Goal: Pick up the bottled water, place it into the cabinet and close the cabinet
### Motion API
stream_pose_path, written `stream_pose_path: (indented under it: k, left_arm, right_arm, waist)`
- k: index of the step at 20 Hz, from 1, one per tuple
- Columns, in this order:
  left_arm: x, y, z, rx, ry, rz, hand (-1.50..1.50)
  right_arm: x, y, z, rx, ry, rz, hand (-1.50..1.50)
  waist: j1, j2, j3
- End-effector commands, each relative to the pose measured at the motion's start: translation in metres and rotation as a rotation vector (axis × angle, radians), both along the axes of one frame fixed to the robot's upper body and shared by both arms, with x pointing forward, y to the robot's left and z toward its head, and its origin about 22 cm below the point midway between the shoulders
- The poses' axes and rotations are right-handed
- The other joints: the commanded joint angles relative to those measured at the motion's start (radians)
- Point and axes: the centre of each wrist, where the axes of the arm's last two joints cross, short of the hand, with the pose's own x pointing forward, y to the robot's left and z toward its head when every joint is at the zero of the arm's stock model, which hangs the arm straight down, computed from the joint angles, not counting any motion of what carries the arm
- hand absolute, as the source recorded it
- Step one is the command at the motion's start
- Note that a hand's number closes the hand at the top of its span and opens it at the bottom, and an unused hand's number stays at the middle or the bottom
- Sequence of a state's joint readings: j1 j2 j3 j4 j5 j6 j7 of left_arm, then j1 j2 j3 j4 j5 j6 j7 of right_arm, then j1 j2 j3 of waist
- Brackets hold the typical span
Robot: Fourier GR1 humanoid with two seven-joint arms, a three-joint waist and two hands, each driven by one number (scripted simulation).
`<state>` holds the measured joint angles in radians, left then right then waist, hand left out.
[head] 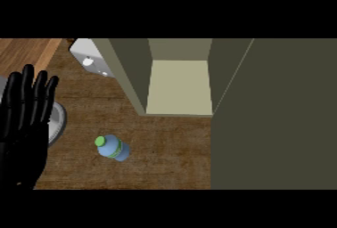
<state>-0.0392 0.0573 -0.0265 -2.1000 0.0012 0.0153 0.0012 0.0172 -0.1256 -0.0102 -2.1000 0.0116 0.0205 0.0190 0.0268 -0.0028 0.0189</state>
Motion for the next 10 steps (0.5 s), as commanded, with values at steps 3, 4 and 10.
stream_pose_path:
  k: [3,4,10]
  left_arm:
    - [-0.04,0.013,-0.012,0.032,0.033,0.041,-1.5]
    - [-0.045,0.013,0.006,0.024,0.025,0.057,-1.5]
    - [-0.071,0.012,-0.014,-0.156,0.214,-0.032,-1.5]
  right_arm:
    - [-0.019,0.022,0.004,0.05,-0.025,-0.028,-1.5]
    - [-0.028,0.01,-0.012,0.042,-0.028,-0.025,-1.5]
    - [-0.049,0.027,0.019,0.067,0.059,0.219,-1.5]
  waist:
    - [-0.021,0.0,-0.019]
    - [-0.025,0.0,-0.019]
    - [-0.018,-0.002,-0.02]
